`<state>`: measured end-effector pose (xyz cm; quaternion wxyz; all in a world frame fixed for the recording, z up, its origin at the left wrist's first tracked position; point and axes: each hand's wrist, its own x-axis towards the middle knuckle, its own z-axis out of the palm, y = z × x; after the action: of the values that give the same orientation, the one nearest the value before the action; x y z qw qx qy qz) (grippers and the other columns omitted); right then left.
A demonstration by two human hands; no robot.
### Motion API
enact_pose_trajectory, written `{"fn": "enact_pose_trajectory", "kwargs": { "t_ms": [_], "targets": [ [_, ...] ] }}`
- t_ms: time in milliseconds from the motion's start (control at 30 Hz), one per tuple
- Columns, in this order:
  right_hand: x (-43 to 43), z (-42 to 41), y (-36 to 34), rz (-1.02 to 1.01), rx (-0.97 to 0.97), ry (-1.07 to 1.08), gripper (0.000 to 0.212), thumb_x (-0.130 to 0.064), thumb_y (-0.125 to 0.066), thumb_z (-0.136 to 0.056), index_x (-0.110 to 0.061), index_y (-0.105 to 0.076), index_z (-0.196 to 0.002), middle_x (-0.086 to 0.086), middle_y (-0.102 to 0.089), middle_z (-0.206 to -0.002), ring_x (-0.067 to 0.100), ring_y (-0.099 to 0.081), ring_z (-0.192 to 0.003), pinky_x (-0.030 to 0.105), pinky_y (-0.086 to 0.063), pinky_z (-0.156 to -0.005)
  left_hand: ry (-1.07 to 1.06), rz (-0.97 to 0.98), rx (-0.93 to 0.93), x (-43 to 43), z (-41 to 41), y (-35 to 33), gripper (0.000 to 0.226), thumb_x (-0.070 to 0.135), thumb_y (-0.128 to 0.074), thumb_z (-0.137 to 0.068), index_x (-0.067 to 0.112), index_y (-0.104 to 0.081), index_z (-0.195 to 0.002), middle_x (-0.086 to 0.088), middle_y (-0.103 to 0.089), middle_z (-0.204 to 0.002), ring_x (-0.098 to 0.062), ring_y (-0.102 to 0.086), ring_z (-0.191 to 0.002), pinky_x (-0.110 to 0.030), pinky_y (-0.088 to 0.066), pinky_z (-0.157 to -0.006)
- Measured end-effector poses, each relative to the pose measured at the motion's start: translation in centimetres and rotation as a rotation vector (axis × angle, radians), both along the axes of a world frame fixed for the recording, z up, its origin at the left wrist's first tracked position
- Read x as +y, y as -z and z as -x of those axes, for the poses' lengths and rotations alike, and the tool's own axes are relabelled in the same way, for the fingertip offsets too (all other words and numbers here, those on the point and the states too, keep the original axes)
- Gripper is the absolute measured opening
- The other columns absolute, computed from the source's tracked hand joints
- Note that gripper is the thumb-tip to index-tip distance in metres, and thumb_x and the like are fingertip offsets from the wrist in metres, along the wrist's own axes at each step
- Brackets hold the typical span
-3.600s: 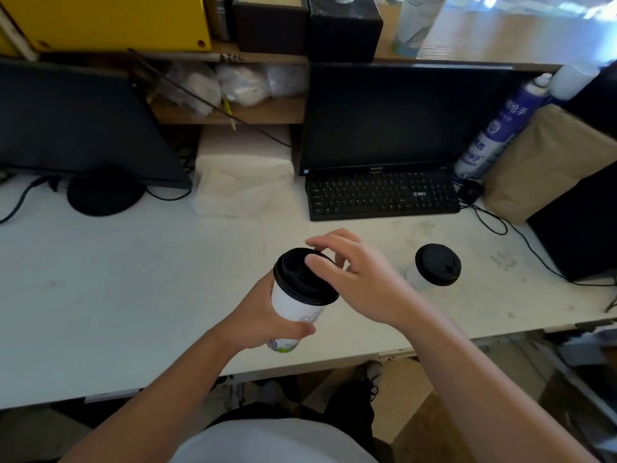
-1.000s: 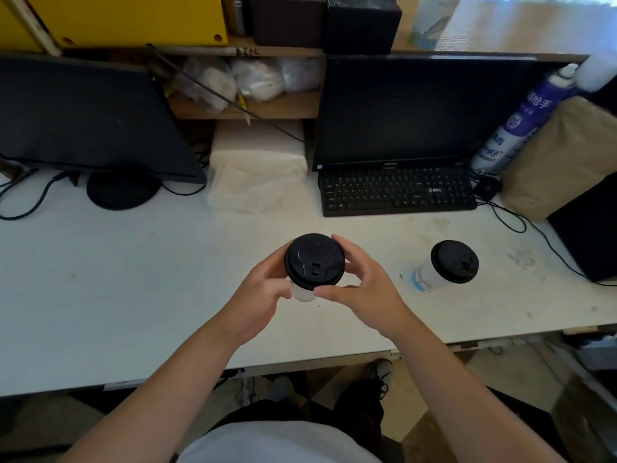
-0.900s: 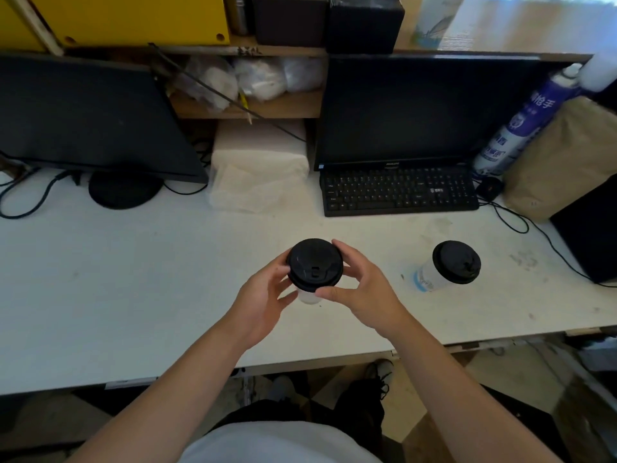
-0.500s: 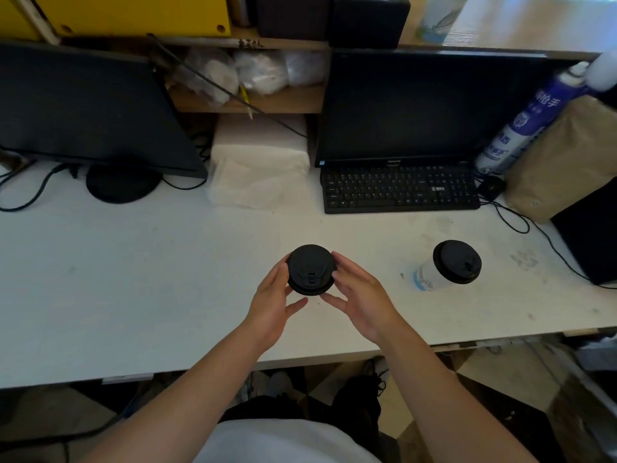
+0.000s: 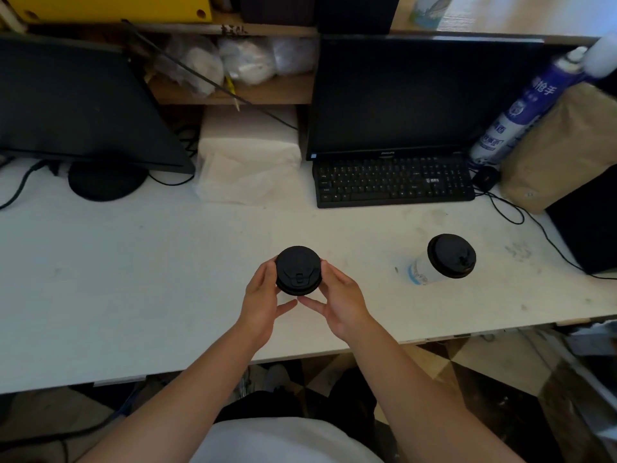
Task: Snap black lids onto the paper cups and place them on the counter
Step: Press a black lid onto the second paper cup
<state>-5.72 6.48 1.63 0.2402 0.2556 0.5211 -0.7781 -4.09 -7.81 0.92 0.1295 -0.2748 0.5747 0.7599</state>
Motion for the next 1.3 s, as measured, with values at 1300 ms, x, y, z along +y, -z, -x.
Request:
{"fn": "enact_pose_trajectory", "kwargs": {
  "t_ms": [1300],
  "targets": [
    [-0.8,1.1,0.8,-0.388,0.075,-0.002,0.02,-0.023,-0.044,-0.106,-0.009,-0.057,-0.104,0.015,-0.06,-0.12,0.032,-0.062,-0.112,0.043,-0.064,-0.076,0.164,0.629,0.437,-0.4,0.1,1.6,0.035,0.008,-0.033,-0.107,0.026,-0.052,-0.13,0.021,-0.06,-0.118,0.014,-0.056,-0.11,-0.007,-0.043,-0.092]
  ]
}}
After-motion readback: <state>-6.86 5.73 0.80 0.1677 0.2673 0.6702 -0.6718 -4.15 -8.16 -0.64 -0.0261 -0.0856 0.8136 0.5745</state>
